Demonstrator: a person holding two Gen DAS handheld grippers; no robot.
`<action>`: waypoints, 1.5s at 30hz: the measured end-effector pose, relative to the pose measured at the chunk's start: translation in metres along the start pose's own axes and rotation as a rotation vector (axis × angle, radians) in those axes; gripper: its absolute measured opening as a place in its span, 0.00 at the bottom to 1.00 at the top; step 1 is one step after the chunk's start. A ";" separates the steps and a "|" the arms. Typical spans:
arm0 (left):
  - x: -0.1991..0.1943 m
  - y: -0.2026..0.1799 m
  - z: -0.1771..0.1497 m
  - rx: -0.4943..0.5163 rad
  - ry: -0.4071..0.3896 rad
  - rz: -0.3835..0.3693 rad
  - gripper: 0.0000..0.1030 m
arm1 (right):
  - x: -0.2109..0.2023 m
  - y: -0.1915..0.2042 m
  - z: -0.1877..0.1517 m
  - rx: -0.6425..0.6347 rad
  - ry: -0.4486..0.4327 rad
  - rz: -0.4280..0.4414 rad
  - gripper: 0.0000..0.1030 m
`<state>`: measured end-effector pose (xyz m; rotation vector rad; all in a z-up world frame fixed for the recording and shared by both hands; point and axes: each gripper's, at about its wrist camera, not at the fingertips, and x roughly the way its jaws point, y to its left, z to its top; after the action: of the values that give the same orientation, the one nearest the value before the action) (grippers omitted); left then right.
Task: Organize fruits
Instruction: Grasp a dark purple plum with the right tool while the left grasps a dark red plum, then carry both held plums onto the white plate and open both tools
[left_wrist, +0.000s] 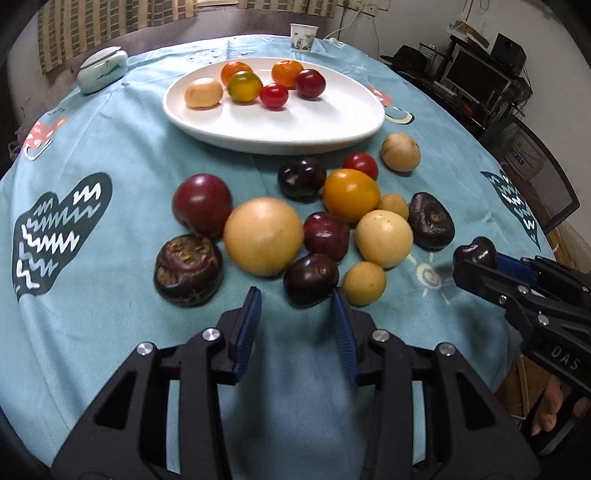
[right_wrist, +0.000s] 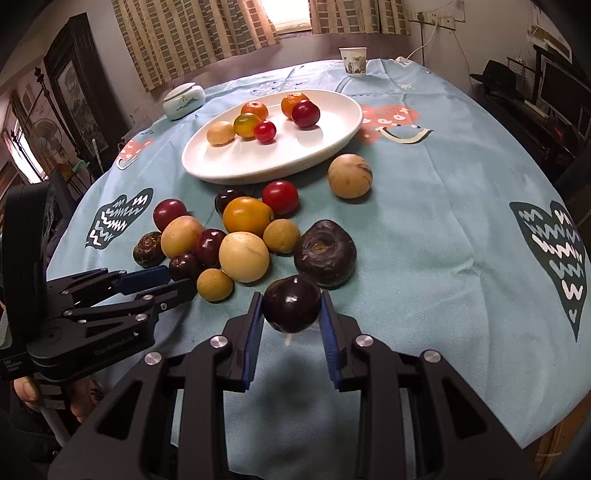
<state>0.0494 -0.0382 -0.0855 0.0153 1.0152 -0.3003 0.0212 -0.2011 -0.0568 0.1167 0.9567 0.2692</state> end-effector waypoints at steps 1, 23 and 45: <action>0.002 -0.002 0.001 0.006 -0.005 0.006 0.40 | 0.000 -0.001 0.000 0.003 0.001 0.002 0.30; -0.024 -0.003 0.002 0.012 -0.074 -0.001 0.26 | -0.004 0.009 0.000 -0.006 0.004 0.026 0.30; -0.036 0.031 0.102 0.019 -0.156 0.049 0.26 | 0.021 0.021 0.081 -0.084 -0.018 0.058 0.30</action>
<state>0.1248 -0.0153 -0.0044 0.0337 0.8554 -0.2625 0.0957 -0.1735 -0.0224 0.0703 0.9237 0.3604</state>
